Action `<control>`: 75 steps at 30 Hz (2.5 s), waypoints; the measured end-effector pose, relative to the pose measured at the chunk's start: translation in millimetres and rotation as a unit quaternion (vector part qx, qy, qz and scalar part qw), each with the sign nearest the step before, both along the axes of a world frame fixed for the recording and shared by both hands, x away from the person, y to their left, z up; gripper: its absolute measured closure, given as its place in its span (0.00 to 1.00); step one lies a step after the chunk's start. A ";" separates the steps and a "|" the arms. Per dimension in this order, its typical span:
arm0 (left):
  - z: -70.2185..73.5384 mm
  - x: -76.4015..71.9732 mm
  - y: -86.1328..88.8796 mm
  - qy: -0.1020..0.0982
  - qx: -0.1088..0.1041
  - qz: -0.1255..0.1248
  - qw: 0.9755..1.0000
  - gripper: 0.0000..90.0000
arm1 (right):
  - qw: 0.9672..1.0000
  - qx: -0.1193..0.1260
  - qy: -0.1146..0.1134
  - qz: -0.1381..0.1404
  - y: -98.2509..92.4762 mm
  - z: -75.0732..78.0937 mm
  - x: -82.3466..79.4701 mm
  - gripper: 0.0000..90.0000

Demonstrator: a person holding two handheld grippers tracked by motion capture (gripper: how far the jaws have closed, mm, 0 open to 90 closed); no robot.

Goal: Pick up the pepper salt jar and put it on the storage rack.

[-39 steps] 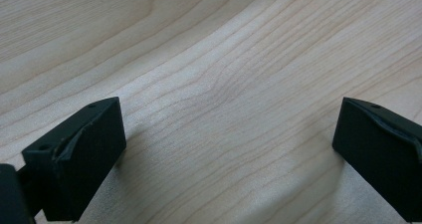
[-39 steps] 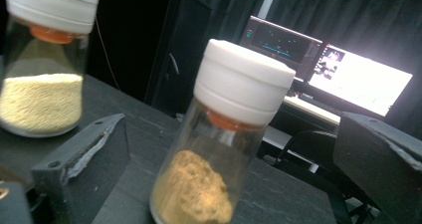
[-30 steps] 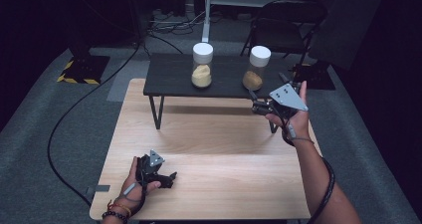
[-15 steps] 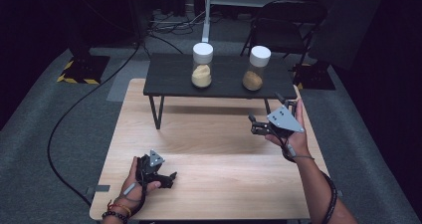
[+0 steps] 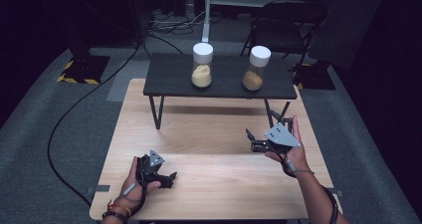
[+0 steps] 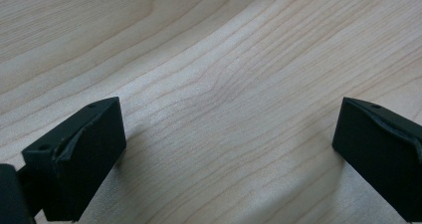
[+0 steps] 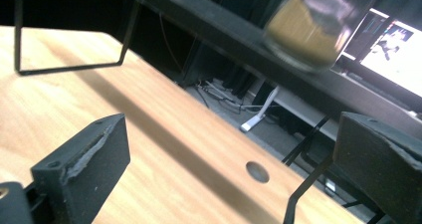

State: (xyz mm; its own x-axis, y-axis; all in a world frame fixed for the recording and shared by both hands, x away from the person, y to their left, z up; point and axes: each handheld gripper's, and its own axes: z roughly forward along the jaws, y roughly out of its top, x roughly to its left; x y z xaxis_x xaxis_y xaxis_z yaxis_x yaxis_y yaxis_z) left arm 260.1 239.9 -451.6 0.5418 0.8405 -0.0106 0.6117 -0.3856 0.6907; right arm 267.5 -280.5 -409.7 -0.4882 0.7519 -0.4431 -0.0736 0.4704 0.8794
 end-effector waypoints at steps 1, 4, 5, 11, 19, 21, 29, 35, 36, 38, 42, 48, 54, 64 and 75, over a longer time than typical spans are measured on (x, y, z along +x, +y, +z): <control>0.0 0.0 0.0 0.000 0.000 0.000 1.000 0.01 | 1.000 -0.001 0.003 0.001 -0.5 -1.7 -1.0 0.01; 0.0 0.0 0.0 0.000 0.000 0.000 1.000 0.01 | 1.000 -0.010 0.012 0.002 -0.6 -7.6 -4.1 0.01; 0.0 -0.1 -0.1 0.000 0.000 0.000 1.000 0.01 | 1.000 -0.014 0.014 0.001 -0.4 -9.8 -5.0 0.01; 0.0 0.0 0.0 0.000 0.000 0.000 1.000 0.01 | 0.999 -0.019 0.031 -0.002 -2.8 -21.7 -9.8 0.01; 0.0 0.0 0.0 0.000 0.000 0.000 1.000 0.01 | 0.998 -0.039 0.052 -0.007 -4.8 -34.2 -14.3 0.01; 0.0 0.0 0.0 0.000 0.000 0.000 1.000 0.01 | 0.997 -0.044 0.059 -0.012 -5.0 -37.4 -15.5 0.01; 0.1 0.0 0.0 0.000 0.000 0.000 1.000 0.01 | 0.993 -0.061 0.100 -0.023 -12.2 -49.5 -17.0 0.01; 0.0 0.0 0.0 0.000 0.000 0.000 1.000 0.01 | 0.989 -0.066 0.128 -0.039 -20.1 -57.2 -19.3 0.01; 0.0 0.0 0.0 0.000 0.000 0.000 1.000 0.01 | 0.988 -0.066 0.132 -0.041 -21.8 -58.5 -19.7 0.01; 0.0 0.1 0.0 0.000 0.000 0.000 1.000 0.01 | 0.986 -0.068 0.142 -0.046 -24.0 -60.2 -20.2 0.01; 0.0 0.1 0.0 0.000 0.000 0.000 1.000 0.01 | 0.984 -0.068 0.155 -0.056 -29.0 -63.0 -22.2 0.01; 0.0 0.1 0.0 0.000 0.000 0.000 1.000 0.01 | 0.982 -0.064 0.164 -0.068 -37.4 -62.5 -26.3 0.01; 0.1 0.5 0.4 0.000 0.001 -0.003 1.000 0.01 | 0.979 -0.057 0.182 -0.075 -46.8 -60.9 -26.6 0.01; 0.2 0.6 0.3 0.000 0.001 -0.003 1.000 0.01 | 0.966 -0.021 0.248 -0.073 -66.1 -54.2 -9.9 0.01; 0.1 1.4 1.1 0.000 0.001 -0.006 1.000 0.00 | 0.947 0.013 0.307 -0.094 -84.5 -46.3 11.1 0.01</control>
State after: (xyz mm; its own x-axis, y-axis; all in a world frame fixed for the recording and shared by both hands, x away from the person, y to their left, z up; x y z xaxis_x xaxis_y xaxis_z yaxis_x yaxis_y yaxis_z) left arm 261.5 241.0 -451.5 0.5521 0.8337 -0.0081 0.6065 -0.3949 0.6901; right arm 278.7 -365.0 -456.0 -0.5044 0.8577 -0.0995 0.5384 0.4025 0.7404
